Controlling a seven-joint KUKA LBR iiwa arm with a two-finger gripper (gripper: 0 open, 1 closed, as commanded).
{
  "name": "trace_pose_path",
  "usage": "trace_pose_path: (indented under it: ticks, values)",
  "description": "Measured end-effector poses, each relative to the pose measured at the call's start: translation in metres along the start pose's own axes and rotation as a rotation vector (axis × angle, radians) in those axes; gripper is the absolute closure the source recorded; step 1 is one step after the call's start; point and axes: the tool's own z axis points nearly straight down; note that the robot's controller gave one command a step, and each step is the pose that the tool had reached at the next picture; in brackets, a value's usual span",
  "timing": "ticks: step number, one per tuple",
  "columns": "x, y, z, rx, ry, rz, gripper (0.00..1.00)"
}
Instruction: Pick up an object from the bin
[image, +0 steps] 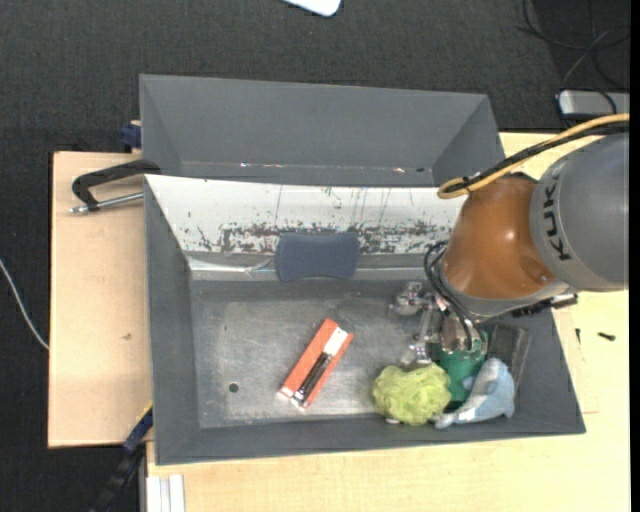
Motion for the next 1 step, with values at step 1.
trace_pose_path:
  ticks: [1]
  values:
    - [0.0302,-0.0049,0.0000,-0.001,0.004,-0.304,1.00]
